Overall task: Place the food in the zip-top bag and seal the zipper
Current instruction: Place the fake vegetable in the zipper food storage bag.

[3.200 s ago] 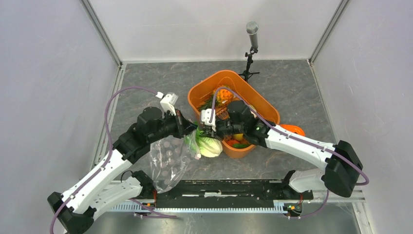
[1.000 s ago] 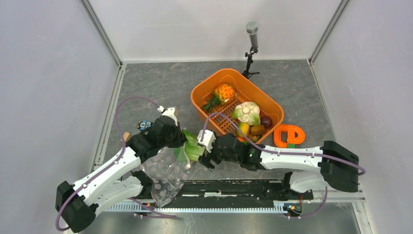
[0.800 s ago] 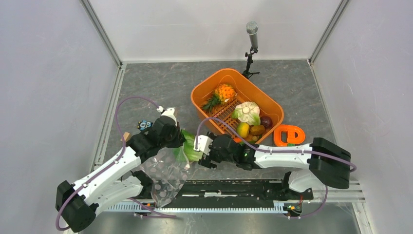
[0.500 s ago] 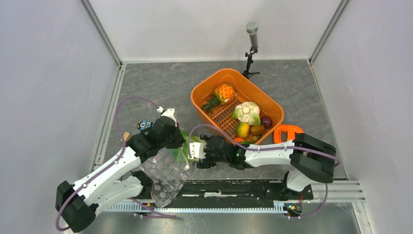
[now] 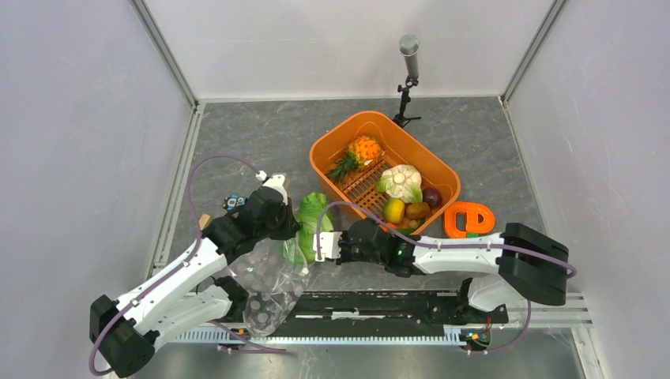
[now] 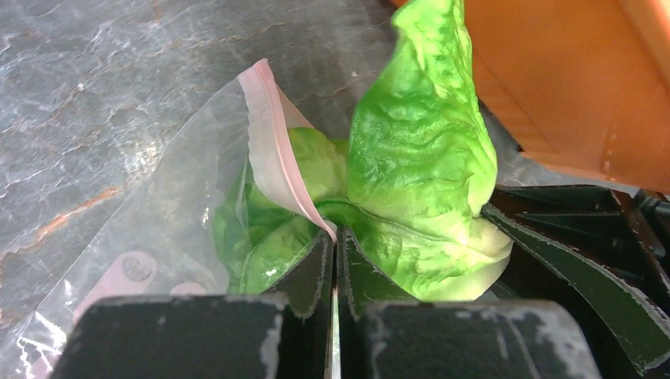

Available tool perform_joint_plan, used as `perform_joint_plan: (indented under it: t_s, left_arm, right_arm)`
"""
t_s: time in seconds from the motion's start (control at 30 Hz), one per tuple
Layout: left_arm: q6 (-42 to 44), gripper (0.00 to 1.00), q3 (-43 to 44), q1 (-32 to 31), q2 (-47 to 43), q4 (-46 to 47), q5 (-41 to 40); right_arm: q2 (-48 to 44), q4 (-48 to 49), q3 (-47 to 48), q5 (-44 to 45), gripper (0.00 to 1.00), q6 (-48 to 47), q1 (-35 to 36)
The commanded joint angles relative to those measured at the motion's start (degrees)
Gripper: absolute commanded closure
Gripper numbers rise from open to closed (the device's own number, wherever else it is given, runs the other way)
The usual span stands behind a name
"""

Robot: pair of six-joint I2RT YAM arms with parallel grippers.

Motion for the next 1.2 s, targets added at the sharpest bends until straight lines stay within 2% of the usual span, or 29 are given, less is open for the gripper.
perform_joint_plan:
  t_s: [0.0, 0.1, 0.33, 0.43, 0.6, 0.67, 0.87, 1.0, 1.07, 1.17]
  left_arm:
    - [4.56, 0.98, 5.36, 0.04, -0.25, 1.52, 4.07]
    - [5.06, 0.98, 8.15, 0.04, -0.41, 3.62, 6.39]
    - [5.72, 0.97, 13.73, 0.04, 0.94, 6.35, 12.97]
    - [5.62, 0.97, 14.09, 0.04, 0.36, 6.66, 13.1]
    - [5.14, 0.97, 13.95, 0.04, -2.72, 6.51, 11.97]
    - [4.58, 0.97, 13.54, 0.04, -3.96, 6.74, 10.63]
    - [5.35, 0.98, 13.25, 0.04, -1.47, 10.32, 17.37]
    - [7.23, 0.98, 14.72, 0.04, 1.12, 10.04, 17.08]
    - [8.76, 0.98, 16.16, 0.04, 2.25, 8.32, 13.45]
    - [9.83, 0.98, 18.19, 0.04, 5.26, 8.23, 16.97]
  right_arm:
    - [-5.38, -1.75, 5.12, -7.97, 0.95, -1.47, 0.07]
    - [-4.04, -9.55, 9.67, -9.99, 0.97, -2.7, 0.62]
    - [-1.72, -22.89, 15.85, -5.92, 0.98, -7.45, 2.73]
    - [-0.08, -28.95, 18.09, -5.28, 0.98, -9.07, 2.62]
    - [-1.2, -31.04, 15.99, -9.69, 0.99, -7.93, 0.69]
    - [-1.32, -32.3, 16.35, -8.4, 0.98, -7.15, 0.51]
    - [-1.91, -36.25, 20.75, -10.93, 0.96, -8.05, 1.02]
    - [0.28, -41.96, 24.49, -5.42, 0.95, -9.49, 3.24]
    - [-0.19, -41.06, 24.04, -4.22, 0.95, -9.92, 4.38]
    - [-1.88, -36.78, 21.54, 1.0, 0.95, -9.91, 5.4]
